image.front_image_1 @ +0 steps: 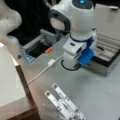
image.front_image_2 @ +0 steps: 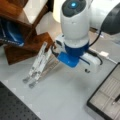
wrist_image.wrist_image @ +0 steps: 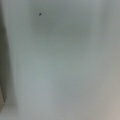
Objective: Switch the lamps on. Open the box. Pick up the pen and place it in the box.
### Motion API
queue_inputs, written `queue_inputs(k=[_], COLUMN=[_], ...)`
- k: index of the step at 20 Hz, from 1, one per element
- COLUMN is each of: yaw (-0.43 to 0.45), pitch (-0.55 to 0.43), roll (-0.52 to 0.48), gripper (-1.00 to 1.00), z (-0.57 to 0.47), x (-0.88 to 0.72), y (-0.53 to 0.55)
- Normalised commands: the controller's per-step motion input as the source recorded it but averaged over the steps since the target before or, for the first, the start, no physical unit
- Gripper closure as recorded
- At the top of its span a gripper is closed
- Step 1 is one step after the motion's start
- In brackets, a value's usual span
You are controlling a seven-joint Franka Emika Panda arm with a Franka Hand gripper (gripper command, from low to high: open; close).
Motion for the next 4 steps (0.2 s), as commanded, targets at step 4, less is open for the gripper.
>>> queue_inputs(k=[4], yaw=[0.156], pitch=[-0.044], roll=[-0.083], gripper=[-1.00], z=[-0.06], x=[-0.14], y=[-0.13])
